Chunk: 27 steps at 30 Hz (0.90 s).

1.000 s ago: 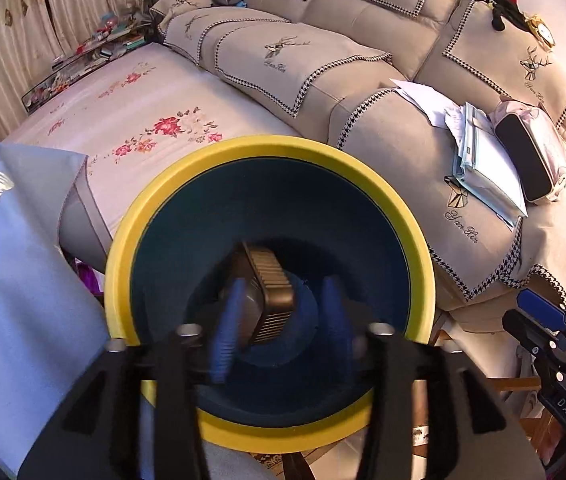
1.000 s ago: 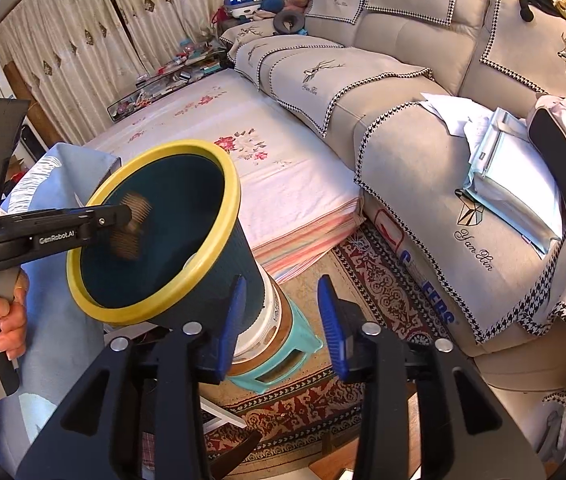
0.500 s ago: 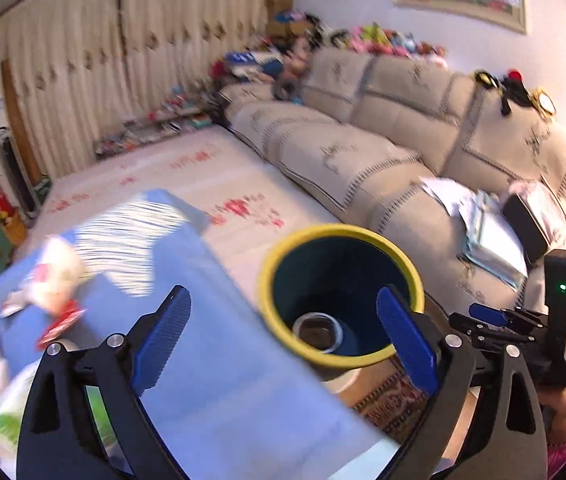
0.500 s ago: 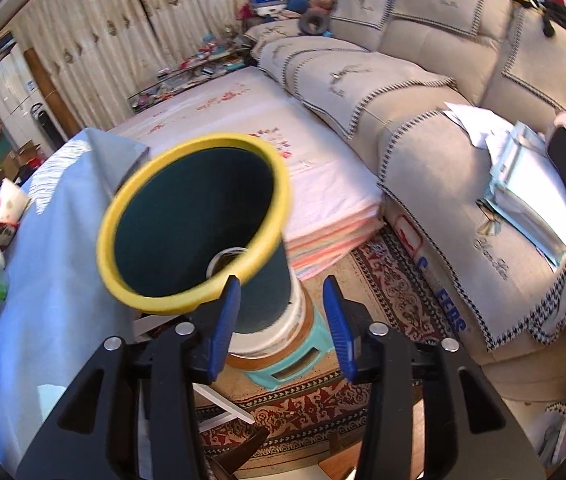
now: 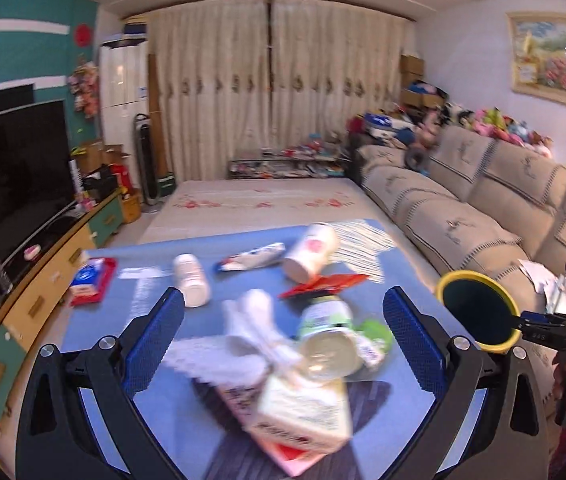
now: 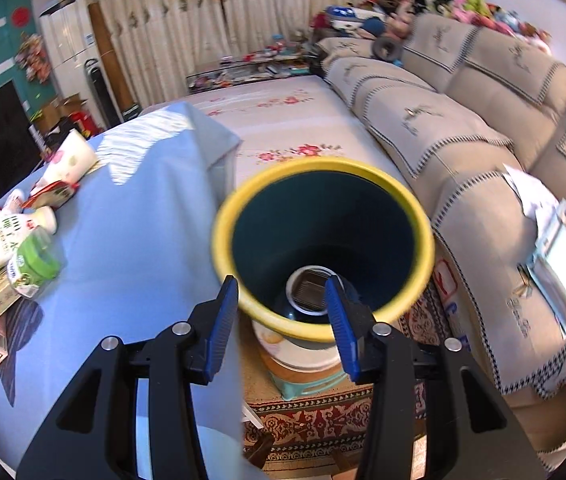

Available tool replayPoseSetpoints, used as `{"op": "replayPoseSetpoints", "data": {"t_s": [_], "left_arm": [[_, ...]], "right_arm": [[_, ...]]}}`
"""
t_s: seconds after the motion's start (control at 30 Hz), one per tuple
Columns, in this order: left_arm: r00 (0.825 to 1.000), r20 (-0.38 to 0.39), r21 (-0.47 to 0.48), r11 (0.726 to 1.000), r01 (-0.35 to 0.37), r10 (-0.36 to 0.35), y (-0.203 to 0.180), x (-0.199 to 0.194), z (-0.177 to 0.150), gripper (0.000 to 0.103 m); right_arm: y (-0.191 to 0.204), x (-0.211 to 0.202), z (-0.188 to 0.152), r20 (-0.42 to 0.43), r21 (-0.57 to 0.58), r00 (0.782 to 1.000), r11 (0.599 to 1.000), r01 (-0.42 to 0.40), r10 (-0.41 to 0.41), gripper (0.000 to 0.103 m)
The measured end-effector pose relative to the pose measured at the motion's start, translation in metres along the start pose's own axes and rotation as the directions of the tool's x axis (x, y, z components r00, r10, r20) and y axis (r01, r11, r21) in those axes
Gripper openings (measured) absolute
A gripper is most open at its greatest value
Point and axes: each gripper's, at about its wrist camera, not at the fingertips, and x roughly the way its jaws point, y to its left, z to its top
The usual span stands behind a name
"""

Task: Collect trash
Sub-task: 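Move the right gripper back to the table toward the paper cup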

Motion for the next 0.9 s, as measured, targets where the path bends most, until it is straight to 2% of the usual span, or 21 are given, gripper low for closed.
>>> {"op": "replayPoseSetpoints", "data": {"t_s": [0.13,0.3,0.47,0.6,0.77,0.8,0.83,0.9], "left_arm": [[0.996,0.041,-0.078,0.994,-0.081,0.084,0.053,0.0,-0.005,0.098],[0.975,0.1,-0.081,0.978,-0.191,0.198,0.091,0.008,-0.011,0.098],[0.972,0.126,-0.147,0.973,-0.18,0.199,0.135,0.015,-0.021,0.098],[0.961,0.133,-0.19,0.958,-0.214,0.241,0.153,0.025,-0.036,0.098],[0.965,0.081,-0.19,0.955,-0.229,0.248,0.158,0.044,-0.048,0.098],[0.967,0.078,-0.193,0.955,-0.226,0.244,0.159,0.046,-0.049,0.098],[0.966,0.076,-0.197,0.954,-0.228,0.247,0.16,0.047,-0.051,0.098],[0.965,0.074,-0.204,0.951,-0.232,0.251,0.162,0.048,-0.052,0.098]], "right_arm": [[0.042,0.001,0.012,-0.001,-0.069,1.0,0.997,-0.017,0.017,0.047],[0.085,0.003,0.031,0.015,-0.14,0.998,0.989,-0.053,0.056,0.049],[0.132,0.015,0.052,0.007,-0.194,0.993,0.974,-0.115,0.119,0.049],[0.155,0.026,0.071,-0.018,-0.198,0.983,0.963,-0.182,0.182,0.049],[0.19,0.029,0.102,0.016,-0.242,0.969,0.941,-0.236,0.247,0.049],[0.196,0.031,0.107,0.021,-0.266,0.964,0.931,-0.25,0.265,0.053],[0.206,0.033,0.112,0.02,-0.296,0.959,0.918,-0.263,0.281,0.063],[0.229,0.04,0.122,0.024,-0.39,0.948,0.876,-0.284,0.317,0.073]]}}
